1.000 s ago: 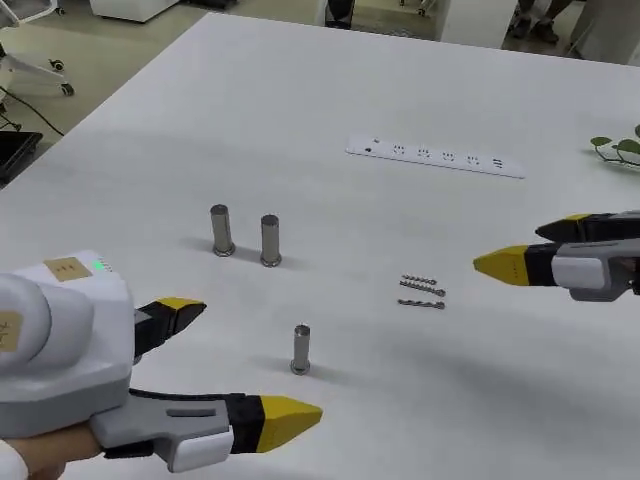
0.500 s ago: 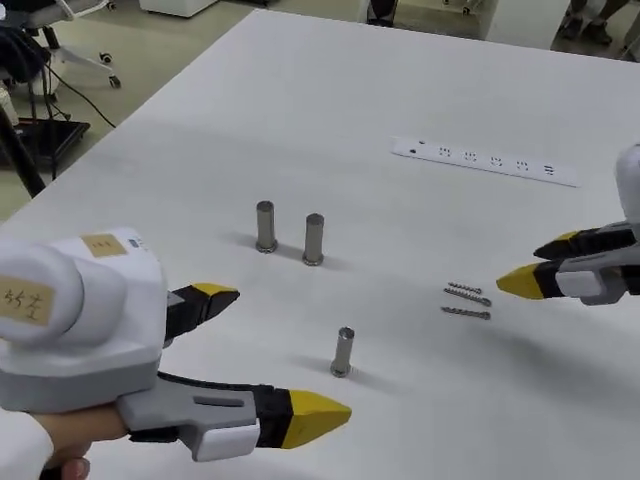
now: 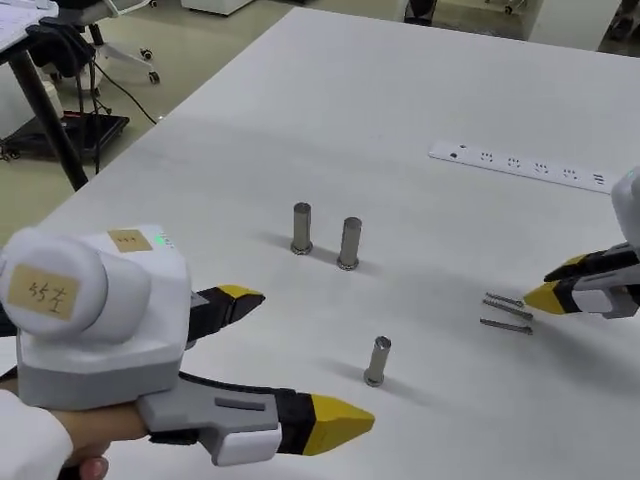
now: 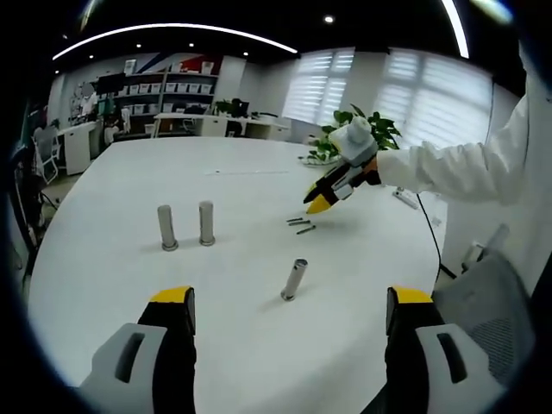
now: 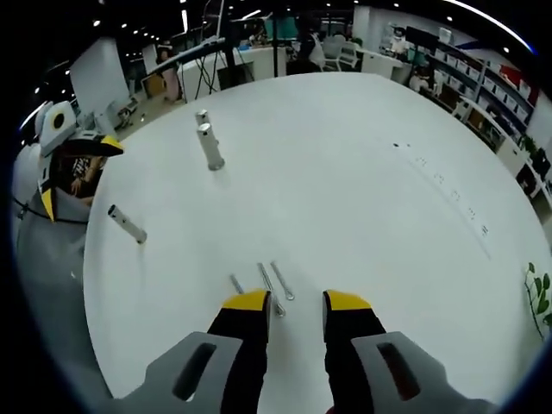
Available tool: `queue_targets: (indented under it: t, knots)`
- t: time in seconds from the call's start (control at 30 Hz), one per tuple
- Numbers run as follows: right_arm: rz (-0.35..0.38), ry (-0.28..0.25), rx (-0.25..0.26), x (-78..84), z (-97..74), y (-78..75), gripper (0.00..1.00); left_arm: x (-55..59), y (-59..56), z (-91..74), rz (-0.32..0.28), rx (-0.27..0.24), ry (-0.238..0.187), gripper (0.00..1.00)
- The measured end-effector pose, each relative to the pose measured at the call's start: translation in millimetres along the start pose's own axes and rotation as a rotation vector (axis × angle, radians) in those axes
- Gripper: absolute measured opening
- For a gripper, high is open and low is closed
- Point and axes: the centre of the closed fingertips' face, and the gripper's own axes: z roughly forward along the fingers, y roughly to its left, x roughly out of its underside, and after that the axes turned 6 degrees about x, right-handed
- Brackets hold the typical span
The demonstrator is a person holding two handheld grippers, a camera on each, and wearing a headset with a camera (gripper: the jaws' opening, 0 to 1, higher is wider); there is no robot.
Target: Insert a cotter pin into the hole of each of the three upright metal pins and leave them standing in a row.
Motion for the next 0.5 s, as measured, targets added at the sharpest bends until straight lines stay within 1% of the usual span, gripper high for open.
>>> queue_targets:
  t: [0.13, 0.27, 0.4, 0.5]
  knots:
    - [-0.023, 0.006, -0.016, -1.0, 6.2, 4.1, 0.14, 1.2, 0.0, -0.1, -0.009, 0.001, 0.0, 0.9]
    - [-0.082, 0.045, -0.012, 3.6, 14.2, 1.9, 0.12, 1.1, 2.1, -0.6, -0.015, -0.004, -0.003, 0.89]
    - [-0.104, 0.054, -0.022, 3.5, 17.7, 0.8, 0.09, 0.8, 4.4, -1.7, -0.016, -0.006, -0.005, 0.89]
    - [-0.137, 0.072, -0.029, 4.3, 20.2, 1.3, 0.07, 1.6, 5.5, -2.4, -0.017, -0.004, -0.002, 0.88]
